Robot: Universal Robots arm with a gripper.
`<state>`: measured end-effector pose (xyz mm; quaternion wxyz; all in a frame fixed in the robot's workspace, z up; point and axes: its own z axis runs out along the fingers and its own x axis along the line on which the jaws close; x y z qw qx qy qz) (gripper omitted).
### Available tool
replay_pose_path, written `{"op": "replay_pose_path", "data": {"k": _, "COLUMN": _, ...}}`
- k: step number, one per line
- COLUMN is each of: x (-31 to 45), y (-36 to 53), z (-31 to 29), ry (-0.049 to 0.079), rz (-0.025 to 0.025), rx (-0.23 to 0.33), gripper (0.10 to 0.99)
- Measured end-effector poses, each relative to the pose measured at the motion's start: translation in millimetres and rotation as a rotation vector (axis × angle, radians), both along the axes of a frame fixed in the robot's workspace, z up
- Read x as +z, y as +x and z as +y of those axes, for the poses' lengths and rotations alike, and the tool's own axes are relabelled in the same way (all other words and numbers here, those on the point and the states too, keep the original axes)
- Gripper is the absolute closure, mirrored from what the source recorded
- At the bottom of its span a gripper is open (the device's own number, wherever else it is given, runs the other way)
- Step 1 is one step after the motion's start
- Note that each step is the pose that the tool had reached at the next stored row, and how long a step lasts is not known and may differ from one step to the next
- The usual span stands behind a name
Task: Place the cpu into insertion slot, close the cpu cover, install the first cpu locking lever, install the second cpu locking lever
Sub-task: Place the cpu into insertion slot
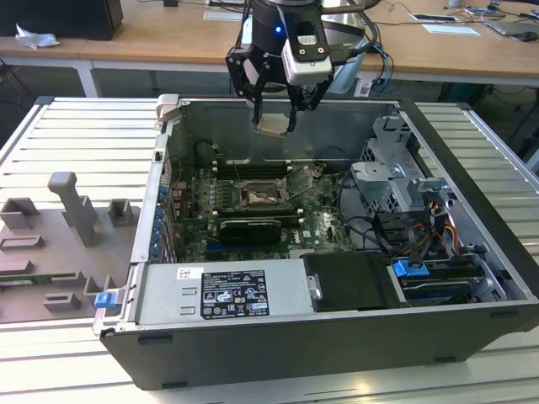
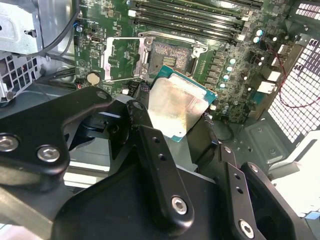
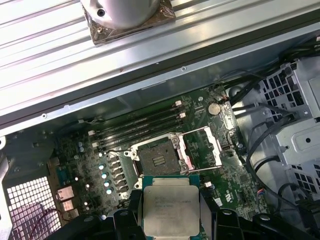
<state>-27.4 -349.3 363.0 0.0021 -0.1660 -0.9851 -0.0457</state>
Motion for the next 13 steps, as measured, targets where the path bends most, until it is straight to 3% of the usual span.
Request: {"op": "replay_pose_path", "data": {"k": 13, "x": 0.0, "y": 0.0, "z": 0.0, "ry": 0.000, "rz": 0.0000, "rx": -0.019, "gripper": 0.545}}
